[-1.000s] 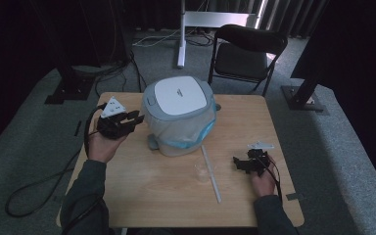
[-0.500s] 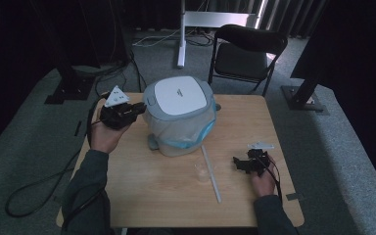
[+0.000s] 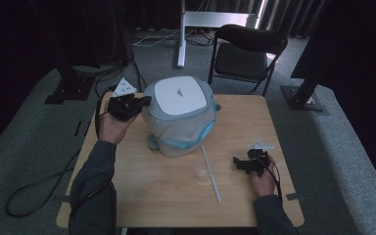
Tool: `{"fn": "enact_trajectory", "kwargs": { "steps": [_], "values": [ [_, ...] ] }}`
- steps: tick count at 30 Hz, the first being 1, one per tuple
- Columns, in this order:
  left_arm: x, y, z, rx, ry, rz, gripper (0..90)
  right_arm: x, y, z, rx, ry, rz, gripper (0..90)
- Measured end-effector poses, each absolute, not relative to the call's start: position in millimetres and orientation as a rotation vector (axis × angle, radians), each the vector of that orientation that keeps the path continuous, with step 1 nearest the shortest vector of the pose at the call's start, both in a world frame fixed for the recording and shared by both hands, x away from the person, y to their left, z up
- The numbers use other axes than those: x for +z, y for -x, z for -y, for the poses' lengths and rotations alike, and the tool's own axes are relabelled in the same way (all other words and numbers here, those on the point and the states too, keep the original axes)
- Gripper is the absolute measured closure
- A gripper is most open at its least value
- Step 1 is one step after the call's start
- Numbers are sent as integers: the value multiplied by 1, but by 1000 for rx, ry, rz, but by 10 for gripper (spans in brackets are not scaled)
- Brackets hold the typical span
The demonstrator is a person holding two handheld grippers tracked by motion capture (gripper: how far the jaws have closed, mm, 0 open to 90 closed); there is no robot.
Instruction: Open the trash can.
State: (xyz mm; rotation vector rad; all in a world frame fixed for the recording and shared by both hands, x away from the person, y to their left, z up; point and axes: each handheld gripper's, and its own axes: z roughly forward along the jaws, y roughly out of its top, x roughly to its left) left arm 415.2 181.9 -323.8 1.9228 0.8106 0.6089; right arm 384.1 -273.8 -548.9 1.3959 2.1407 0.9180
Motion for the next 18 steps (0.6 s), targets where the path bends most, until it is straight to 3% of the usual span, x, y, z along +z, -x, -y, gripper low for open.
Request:
{"fn": "enact_trajectory", "kwargs": {
  "steps": [18],
  "values": [
    [-324,-420,-181,616,-1929,-833,899,-549,-384,273,919,-1393,-2141,120]
  ]
}}
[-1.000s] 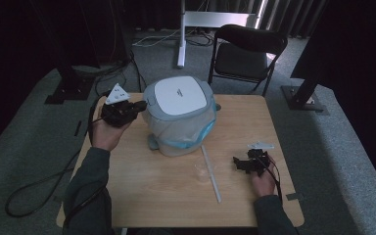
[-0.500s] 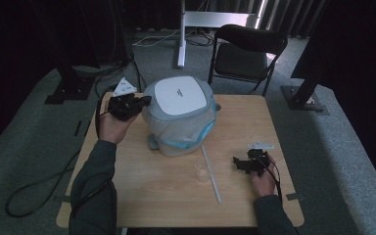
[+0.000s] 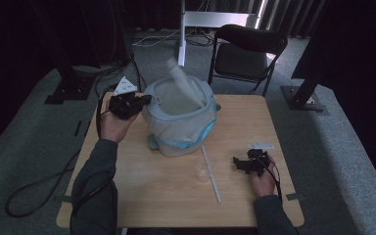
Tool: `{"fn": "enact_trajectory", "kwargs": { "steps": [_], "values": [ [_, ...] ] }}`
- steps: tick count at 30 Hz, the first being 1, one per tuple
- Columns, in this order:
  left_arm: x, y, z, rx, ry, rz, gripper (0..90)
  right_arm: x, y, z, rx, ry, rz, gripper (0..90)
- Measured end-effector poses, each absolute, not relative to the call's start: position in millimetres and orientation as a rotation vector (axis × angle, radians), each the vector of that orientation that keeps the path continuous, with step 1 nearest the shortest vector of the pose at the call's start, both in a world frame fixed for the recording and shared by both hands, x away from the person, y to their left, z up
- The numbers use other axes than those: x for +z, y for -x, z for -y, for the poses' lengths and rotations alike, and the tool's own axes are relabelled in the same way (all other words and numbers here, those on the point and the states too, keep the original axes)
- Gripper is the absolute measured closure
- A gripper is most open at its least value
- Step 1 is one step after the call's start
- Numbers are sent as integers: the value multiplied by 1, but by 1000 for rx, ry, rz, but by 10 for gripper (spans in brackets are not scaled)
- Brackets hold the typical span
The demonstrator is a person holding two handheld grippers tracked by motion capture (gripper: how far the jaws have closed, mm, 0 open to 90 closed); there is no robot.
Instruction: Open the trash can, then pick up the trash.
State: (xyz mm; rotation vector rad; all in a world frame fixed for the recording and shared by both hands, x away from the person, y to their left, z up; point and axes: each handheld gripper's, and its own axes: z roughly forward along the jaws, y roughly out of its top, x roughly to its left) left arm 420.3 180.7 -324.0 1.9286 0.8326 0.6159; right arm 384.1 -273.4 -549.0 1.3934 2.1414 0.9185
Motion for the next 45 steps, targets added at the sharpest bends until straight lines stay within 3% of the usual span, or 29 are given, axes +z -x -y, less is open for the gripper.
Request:
{"fn": "enact_trajectory", "kwargs": {
  "steps": [2,7,16,30,45],
  "values": [
    [-323,-421,-181,611,-1923,-836,896,-549,-384,273,919,-1393,-2142,119],
    [-323,-420,-184,600,-1901,-846,773,-549,-384,273,919,-1393,-2142,119],
    [-318,-405,-193,638,-1866,-848,698,-549,-384,273,920,-1390,-2147,120],
    [-332,-392,-201,617,-1850,-882,685,-549,-383,271,935,-1350,-2182,120],
    [-321,-364,-184,573,-1842,-765,648,-549,-383,271,934,-1353,-2181,120]
  ]
}}
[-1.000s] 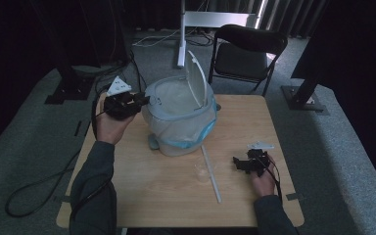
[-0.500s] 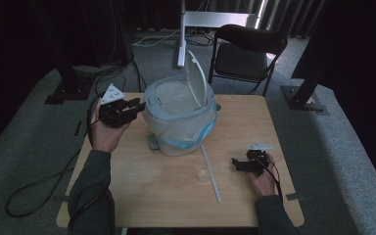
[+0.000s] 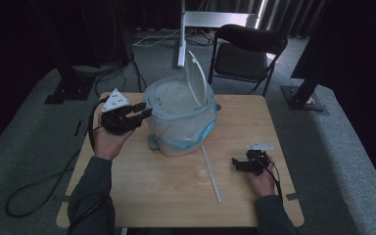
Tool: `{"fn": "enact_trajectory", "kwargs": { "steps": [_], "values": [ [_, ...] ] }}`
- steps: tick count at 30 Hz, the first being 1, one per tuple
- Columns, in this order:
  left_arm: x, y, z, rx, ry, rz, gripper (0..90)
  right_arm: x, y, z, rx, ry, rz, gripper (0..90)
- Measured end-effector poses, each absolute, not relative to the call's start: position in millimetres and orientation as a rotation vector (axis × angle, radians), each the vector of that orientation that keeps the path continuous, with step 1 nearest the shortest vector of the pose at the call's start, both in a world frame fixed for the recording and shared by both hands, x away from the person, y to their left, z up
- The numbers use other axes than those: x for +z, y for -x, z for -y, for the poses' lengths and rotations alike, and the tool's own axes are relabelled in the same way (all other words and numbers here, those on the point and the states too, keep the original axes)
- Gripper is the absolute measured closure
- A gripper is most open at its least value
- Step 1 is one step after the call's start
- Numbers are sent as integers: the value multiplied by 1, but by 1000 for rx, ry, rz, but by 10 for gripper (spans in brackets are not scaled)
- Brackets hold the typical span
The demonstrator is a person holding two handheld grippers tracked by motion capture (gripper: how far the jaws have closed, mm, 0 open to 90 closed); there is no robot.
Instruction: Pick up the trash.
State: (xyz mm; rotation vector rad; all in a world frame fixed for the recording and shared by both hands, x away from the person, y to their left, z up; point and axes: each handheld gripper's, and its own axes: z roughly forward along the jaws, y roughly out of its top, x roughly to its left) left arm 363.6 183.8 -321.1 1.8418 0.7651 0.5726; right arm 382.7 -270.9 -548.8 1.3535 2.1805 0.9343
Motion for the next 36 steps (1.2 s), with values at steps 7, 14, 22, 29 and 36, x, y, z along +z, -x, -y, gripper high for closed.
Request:
{"fn": "enact_trajectory", "kwargs": {
  "steps": [7,14,22,29,36],
  "values": [
    [-324,-358,-172,553,-1866,-725,644,-549,-383,271,934,-1355,-2179,121],
    [-338,-355,-159,499,-1893,-690,642,-549,-383,271,934,-1356,-2177,121],
    [-346,-354,-144,448,-1914,-660,635,-549,-383,271,933,-1357,-2176,121],
    [-350,-351,-130,420,-1941,-613,630,-549,-383,271,932,-1357,-2176,121],
    [-359,-351,-118,391,-1966,-589,623,-549,-383,270,931,-1358,-2176,121]
  ]
}}
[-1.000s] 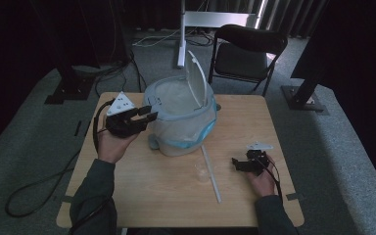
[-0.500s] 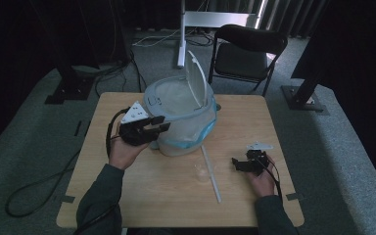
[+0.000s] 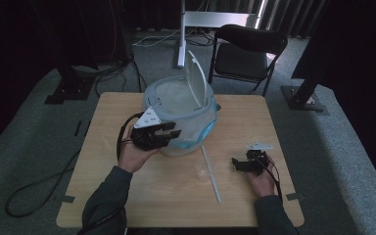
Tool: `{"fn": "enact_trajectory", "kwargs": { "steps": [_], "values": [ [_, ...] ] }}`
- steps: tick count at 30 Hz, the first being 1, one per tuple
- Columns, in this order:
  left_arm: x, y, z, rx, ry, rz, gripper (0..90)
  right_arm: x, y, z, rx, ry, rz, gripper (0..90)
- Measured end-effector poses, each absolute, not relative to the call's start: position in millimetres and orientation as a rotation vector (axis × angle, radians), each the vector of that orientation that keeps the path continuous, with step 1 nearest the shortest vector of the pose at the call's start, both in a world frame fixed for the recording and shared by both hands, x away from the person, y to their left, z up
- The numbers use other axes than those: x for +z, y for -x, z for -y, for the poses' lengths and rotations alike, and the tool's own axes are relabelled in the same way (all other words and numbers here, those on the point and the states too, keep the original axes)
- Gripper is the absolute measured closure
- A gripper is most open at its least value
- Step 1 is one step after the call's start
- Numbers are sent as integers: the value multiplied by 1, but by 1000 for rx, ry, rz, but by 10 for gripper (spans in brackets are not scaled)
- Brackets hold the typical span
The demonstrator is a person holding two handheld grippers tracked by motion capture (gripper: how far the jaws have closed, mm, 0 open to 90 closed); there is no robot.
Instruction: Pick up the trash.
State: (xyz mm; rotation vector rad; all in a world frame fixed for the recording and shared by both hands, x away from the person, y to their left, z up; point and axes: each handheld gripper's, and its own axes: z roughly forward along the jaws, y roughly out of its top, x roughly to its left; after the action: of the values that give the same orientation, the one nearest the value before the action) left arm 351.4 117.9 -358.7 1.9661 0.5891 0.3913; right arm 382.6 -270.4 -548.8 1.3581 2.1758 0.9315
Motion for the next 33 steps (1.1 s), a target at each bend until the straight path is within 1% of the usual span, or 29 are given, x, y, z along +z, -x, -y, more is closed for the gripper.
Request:
{"fn": "enact_trajectory", "kwargs": {
  "steps": [10,33],
  "values": [
    [-368,-351,-106,357,-1989,-578,618,-549,-383,270,932,-1359,-2175,121],
    [-403,-350,-85,268,-2034,-590,599,-549,-383,270,930,-1358,-2176,121]
  ]
}}
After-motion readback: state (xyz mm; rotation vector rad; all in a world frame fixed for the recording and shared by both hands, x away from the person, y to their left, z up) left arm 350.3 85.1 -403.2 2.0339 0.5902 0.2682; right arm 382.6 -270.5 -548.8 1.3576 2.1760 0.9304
